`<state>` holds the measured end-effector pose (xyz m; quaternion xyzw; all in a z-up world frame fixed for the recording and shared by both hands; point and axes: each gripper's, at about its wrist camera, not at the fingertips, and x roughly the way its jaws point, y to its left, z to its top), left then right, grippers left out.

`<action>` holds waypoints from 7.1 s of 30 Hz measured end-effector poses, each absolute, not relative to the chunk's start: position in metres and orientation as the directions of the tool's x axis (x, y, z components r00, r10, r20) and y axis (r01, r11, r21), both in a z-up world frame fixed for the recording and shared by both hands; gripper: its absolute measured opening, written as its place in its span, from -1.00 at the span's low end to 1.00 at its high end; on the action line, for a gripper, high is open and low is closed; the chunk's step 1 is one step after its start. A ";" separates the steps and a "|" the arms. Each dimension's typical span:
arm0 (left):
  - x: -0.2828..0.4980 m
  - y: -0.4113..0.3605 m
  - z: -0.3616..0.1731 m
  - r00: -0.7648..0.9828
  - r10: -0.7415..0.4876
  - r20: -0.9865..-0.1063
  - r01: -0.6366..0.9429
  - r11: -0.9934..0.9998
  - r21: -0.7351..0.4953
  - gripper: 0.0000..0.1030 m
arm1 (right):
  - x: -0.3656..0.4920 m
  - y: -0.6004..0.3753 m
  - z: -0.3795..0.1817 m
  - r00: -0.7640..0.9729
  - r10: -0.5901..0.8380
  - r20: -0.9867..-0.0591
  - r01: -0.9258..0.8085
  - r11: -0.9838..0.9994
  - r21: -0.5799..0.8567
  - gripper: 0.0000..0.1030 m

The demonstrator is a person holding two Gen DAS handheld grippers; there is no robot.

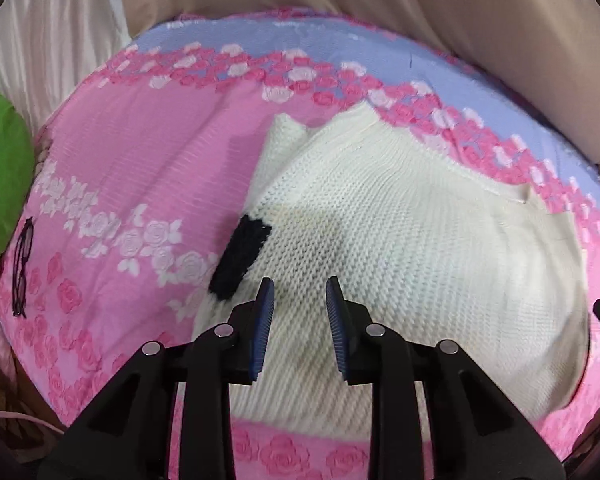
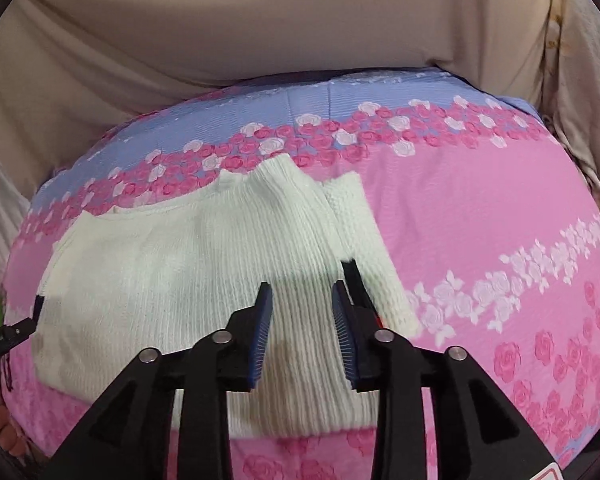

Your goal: Fold small clothes

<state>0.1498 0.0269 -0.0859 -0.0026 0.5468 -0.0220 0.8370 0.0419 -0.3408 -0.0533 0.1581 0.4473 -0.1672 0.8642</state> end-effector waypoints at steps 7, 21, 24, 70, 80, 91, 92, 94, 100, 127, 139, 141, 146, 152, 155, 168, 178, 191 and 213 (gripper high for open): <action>0.161 0.034 -0.107 0.363 -0.015 -0.932 0.014 1.000 -0.010 -0.48 | 0.072 -0.381 -0.103 0.459 -0.013 -0.888 0.460 0.859 0.225 -0.85; 0.160 0.026 -0.110 0.368 0.034 -0.929 0.036 0.998 0.051 -0.48 | 0.049 -0.377 -0.058 0.531 -0.194 -0.825 0.517 0.845 0.134 -0.70; 0.160 0.026 -0.110 0.367 0.034 -0.929 0.034 0.998 0.050 -0.48 | 0.038 -0.344 -0.045 0.575 -0.178 -0.798 0.456 0.880 0.132 -0.63; 0.111 0.122 -0.120 0.297 -0.263 -0.918 -0.236 0.911 -0.337 -0.19 | 0.102 -0.168 -0.095 0.412 0.076 -0.908 0.063 0.992 0.111 -0.82; 0.101 0.097 -0.062 0.377 -0.324 -0.868 -0.136 0.907 -0.398 -0.72 | 0.050 -0.182 -0.113 0.363 0.123 -0.924 0.091 0.982 0.167 -0.82; 0.055 -0.097 0.024 0.405 -0.484 -0.775 0.416 0.853 -0.315 -0.74 | -0.015 -0.240 -0.056 0.497 0.115 -0.860 0.193 0.952 0.239 -0.80; 0.050 -0.114 0.015 0.383 -0.476 -0.791 0.443 0.846 -0.295 -0.73 | -0.026 -0.250 -0.053 0.504 0.100 -0.858 0.216 0.947 0.237 -0.80; 0.042 -0.142 -0.017 0.313 -0.426 -0.849 0.483 0.841 -0.243 -0.71 | -0.047 -0.273 -0.051 0.502 0.076 -0.862 0.269 0.933 0.238 -0.74; 0.013 -0.123 -0.048 0.318 -0.380 -0.868 0.469 0.859 -0.204 -0.26 | -0.095 -0.315 -0.055 0.477 0.032 -0.878 0.394 0.886 0.246 -0.70; 0.047 -0.072 -0.103 0.269 -0.219 -0.938 0.375 0.921 -0.108 -0.39 | 0.033 -0.275 -0.042 0.540 0.333 -0.773 0.315 0.772 0.553 -0.73; 0.031 -0.109 -0.109 0.251 -0.180 -0.951 0.430 0.901 -0.057 -0.37 | -0.037 -0.364 -0.106 0.453 0.071 -0.889 0.468 0.830 0.305 -0.74; 0.030 -0.107 -0.107 0.245 -0.179 -0.953 0.420 0.905 -0.062 -0.37 | -0.038 -0.364 -0.105 0.468 0.065 -0.881 0.473 0.824 0.312 -0.73; 0.025 -0.092 -0.081 0.272 -0.208 -0.940 0.396 0.914 -0.088 -0.36 | -0.036 -0.360 -0.079 0.487 0.064 -0.871 0.442 0.842 0.309 -0.56; 0.024 -0.080 -0.059 0.330 -0.180 -0.927 0.349 0.935 -0.057 -0.22 | -0.024 -0.368 -0.033 0.558 -0.031 -0.830 0.435 0.862 0.260 0.14; 0.027 -0.079 -0.055 0.334 -0.172 -0.927 0.341 0.939 -0.051 -0.22 | 0.008 -0.370 -0.045 0.527 -0.018 -0.850 0.420 0.875 0.241 0.17; 0.035 -0.081 -0.056 0.358 -0.145 -0.922 0.341 0.940 -0.016 -0.09 | 0.025 -0.374 0.008 0.673 -0.086 -0.735 0.366 0.902 0.229 -0.72; 0.037 -0.086 -0.065 0.341 -0.125 -0.932 0.344 0.939 0.000 -0.08 | 0.007 -0.378 -0.039 0.563 -0.042 -0.825 0.396 0.890 0.225 -0.36; 0.030 -0.093 -0.066 0.345 -0.109 -0.932 0.368 0.930 0.028 -0.08 | -0.044 -0.370 -0.078 0.509 0.071 -0.858 0.476 0.808 0.348 -0.70; 0.067 -0.093 -0.054 0.276 -0.305 -0.911 0.264 0.936 -0.233 0.37 | -0.057 -0.387 -0.040 0.551 -0.047 -0.833 0.479 0.835 0.270 -0.03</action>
